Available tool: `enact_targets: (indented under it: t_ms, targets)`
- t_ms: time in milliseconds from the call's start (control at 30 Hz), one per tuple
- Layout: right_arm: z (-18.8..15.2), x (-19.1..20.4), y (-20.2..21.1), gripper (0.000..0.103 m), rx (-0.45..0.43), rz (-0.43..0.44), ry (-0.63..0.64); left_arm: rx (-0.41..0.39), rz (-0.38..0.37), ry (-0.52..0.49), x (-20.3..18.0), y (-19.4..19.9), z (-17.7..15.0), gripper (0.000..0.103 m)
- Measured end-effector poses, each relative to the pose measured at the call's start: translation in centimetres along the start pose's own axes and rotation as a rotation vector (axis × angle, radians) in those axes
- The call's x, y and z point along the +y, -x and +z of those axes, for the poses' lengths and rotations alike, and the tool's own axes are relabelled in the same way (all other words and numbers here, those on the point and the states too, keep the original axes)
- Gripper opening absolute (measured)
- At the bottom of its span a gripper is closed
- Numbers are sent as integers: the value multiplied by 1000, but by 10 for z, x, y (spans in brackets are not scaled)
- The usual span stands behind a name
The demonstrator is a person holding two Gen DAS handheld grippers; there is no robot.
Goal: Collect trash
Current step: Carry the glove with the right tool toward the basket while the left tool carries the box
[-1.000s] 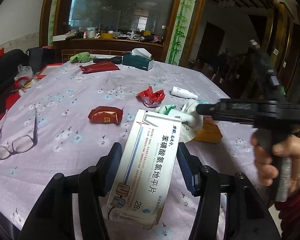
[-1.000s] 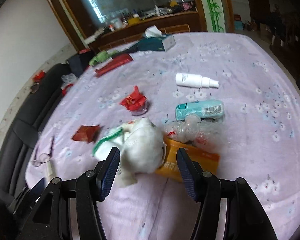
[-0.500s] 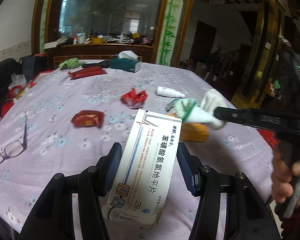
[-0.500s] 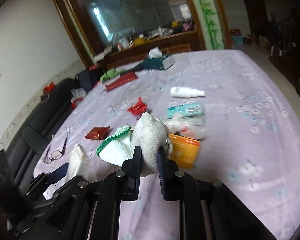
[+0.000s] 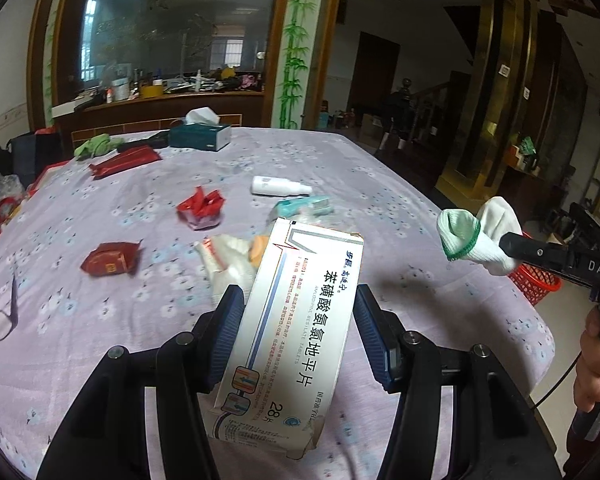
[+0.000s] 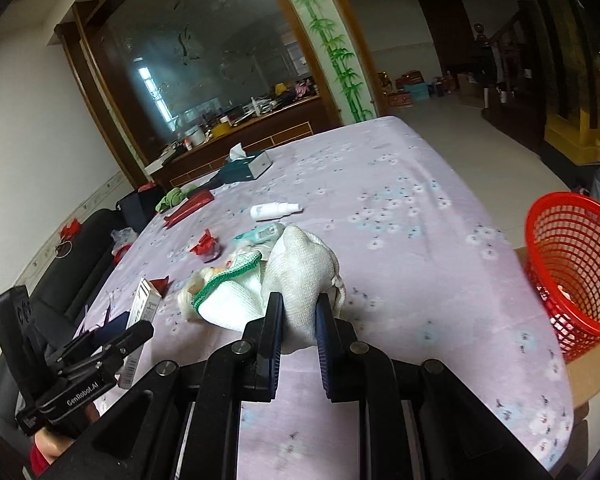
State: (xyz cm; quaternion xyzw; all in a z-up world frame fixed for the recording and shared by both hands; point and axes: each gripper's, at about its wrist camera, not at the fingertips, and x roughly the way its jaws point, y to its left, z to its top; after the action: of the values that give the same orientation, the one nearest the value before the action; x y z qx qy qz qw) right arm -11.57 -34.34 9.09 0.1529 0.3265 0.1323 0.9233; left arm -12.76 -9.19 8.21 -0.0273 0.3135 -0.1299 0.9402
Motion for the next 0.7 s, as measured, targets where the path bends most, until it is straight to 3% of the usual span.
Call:
enact_targets:
  t_ms: [700]
  targets:
    - [-6, -16, 37, 17, -47, -11, -2, 10, -41, -60, -34, -2, 6, 55]
